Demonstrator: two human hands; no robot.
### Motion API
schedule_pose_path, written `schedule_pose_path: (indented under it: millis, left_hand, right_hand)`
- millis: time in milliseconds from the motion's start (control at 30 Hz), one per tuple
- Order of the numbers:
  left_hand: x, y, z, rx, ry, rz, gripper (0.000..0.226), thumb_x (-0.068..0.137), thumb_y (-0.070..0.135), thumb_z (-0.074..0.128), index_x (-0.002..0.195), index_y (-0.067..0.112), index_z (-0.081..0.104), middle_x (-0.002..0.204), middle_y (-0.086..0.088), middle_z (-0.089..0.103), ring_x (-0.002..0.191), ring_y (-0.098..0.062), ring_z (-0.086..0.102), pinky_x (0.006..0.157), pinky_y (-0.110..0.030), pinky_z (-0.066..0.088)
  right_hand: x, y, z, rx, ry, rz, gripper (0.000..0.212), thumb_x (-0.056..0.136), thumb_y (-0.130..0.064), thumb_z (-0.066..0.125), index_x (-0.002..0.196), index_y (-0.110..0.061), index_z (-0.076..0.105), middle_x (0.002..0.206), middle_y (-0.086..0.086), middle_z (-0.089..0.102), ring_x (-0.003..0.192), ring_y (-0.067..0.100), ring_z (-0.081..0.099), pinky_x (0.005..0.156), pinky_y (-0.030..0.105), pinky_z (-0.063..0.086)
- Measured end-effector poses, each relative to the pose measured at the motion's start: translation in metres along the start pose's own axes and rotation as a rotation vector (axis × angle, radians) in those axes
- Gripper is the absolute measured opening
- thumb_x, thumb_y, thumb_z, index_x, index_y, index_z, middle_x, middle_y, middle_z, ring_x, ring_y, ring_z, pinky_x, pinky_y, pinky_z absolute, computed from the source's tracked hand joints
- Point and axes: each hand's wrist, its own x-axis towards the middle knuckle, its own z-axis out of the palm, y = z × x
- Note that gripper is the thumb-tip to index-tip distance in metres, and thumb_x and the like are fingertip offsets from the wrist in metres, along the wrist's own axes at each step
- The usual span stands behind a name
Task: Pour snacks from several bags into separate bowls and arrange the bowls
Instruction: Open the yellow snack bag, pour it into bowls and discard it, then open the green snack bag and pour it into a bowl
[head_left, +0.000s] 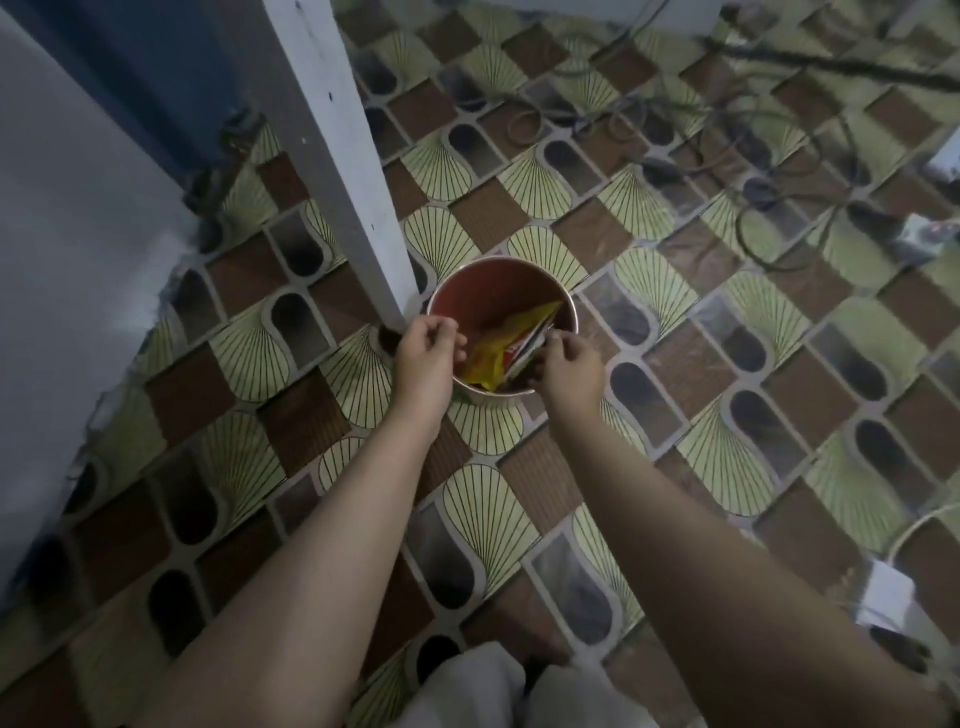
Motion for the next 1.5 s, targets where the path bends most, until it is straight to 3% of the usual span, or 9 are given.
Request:
schedule_pose_path:
  millis: [100, 400, 467, 600, 767, 933, 1167, 1333, 1500]
  left_hand:
    - [-0.034, 0.039, -0.005, -0.022, -0.006, 0.027, 0.014, 0.102, 0.025, 0.046, 0.104, 0.020, 0.059, 0.087, 0.006, 0.063, 0.079, -0.008, 0.059, 0.066, -0.019, 0.046]
    - [-0.175, 0.245, -0.042, -0.183, -0.001, 0.272, 0.024, 0.104, 0.029, 0.040, 0.088, 0.025, 0.058, 0.077, 0.009, 0.060, 0.073, -0.010, 0.057, 0.070, -0.027, 0.047]
    - [-0.213, 0.289, -0.062, -0.212, 0.022, 0.342, 0.023, 0.104, 0.028, 0.040, 0.090, 0.022, 0.058, 0.077, 0.006, 0.060, 0.071, -0.009, 0.058, 0.070, -0.026, 0.048]
    - [-0.294, 0.361, -0.112, -0.253, 0.133, 0.441, 0.024, 0.104, 0.028, 0.040, 0.088, 0.024, 0.058, 0.080, 0.000, 0.062, 0.074, -0.013, 0.060, 0.072, -0.030, 0.051]
    - [-0.381, 0.416, -0.205, -0.364, 0.331, 0.562, 0.026, 0.103, 0.023, 0.041, 0.086, 0.031, 0.058, 0.082, 0.002, 0.061, 0.077, -0.016, 0.057, 0.075, -0.030, 0.049]
    - [-0.464, 0.415, -0.321, -0.400, 0.649, 0.686, 0.021, 0.102, 0.013, 0.042, 0.093, 0.022, 0.059, 0.080, 0.004, 0.060, 0.076, -0.012, 0.054, 0.073, -0.026, 0.047]
    - [-0.583, 0.345, -0.471, -0.523, 1.137, 0.712, 0.020, 0.096, 0.001, 0.043, 0.090, 0.016, 0.056, 0.070, 0.004, 0.053, 0.062, -0.012, 0.045, 0.062, -0.024, 0.039]
    - [-0.651, 0.282, -0.561, -0.526, 1.386, 0.733, 0.021, 0.096, 0.001, 0.045, 0.088, 0.017, 0.056, 0.068, 0.004, 0.052, 0.058, -0.008, 0.044, 0.059, -0.020, 0.038]
    - [-0.699, 0.226, -0.654, -0.426, 1.486, 0.676, 0.021, 0.096, 0.002, 0.045, 0.087, 0.018, 0.054, 0.068, 0.002, 0.051, 0.060, -0.011, 0.044, 0.061, -0.026, 0.037]
  right_hand:
    - [-0.047, -0.049, -0.020, 0.067, 0.003, -0.054, 0.024, 0.096, -0.039, 0.047, 0.079, -0.033, 0.064, 0.084, -0.002, 0.072, 0.084, 0.025, 0.071, 0.078, 0.054, 0.059]
    - [-0.211, -0.266, -0.109, 0.234, -0.024, -0.283, 0.030, 0.098, -0.037, 0.054, 0.077, -0.018, 0.064, 0.073, -0.003, 0.068, 0.078, 0.024, 0.067, 0.083, 0.054, 0.056]
    - [-0.255, -0.313, -0.131, 0.321, -0.056, -0.319, 0.030, 0.098, -0.038, 0.055, 0.080, -0.016, 0.062, 0.069, -0.006, 0.067, 0.072, 0.018, 0.065, 0.082, 0.051, 0.057]
    - [-0.349, -0.389, -0.160, 0.490, -0.178, -0.344, 0.034, 0.103, -0.035, 0.048, 0.077, -0.013, 0.055, 0.062, -0.004, 0.057, 0.061, 0.014, 0.053, 0.058, 0.031, 0.047]
    - [-0.460, -0.457, -0.158, 0.490, -0.430, -0.424, 0.037, 0.104, -0.035, 0.044, 0.081, -0.011, 0.059, 0.065, -0.004, 0.061, 0.060, 0.008, 0.056, 0.062, 0.027, 0.048]
    - [-0.571, -0.480, -0.117, 0.400, -0.824, -0.569, 0.035, 0.104, -0.027, 0.045, 0.077, -0.008, 0.056, 0.065, 0.001, 0.060, 0.057, 0.010, 0.052, 0.054, 0.026, 0.048]
    - [-0.747, -0.437, -0.044, 0.227, -1.315, -0.628, 0.026, 0.102, -0.021, 0.046, 0.082, -0.010, 0.060, 0.070, 0.003, 0.063, 0.057, 0.017, 0.050, 0.054, 0.027, 0.045]
    - [-0.861, -0.393, 0.002, 0.173, -1.486, -0.662, 0.027, 0.102, -0.020, 0.043, 0.082, -0.011, 0.059, 0.070, 0.003, 0.063, 0.056, 0.015, 0.050, 0.052, 0.028, 0.045]
    - [-0.953, -0.353, 0.054, 0.159, -1.528, -0.732, 0.030, 0.102, -0.021, 0.045, 0.076, -0.014, 0.058, 0.066, 0.003, 0.062, 0.053, 0.016, 0.050, 0.055, 0.032, 0.044]
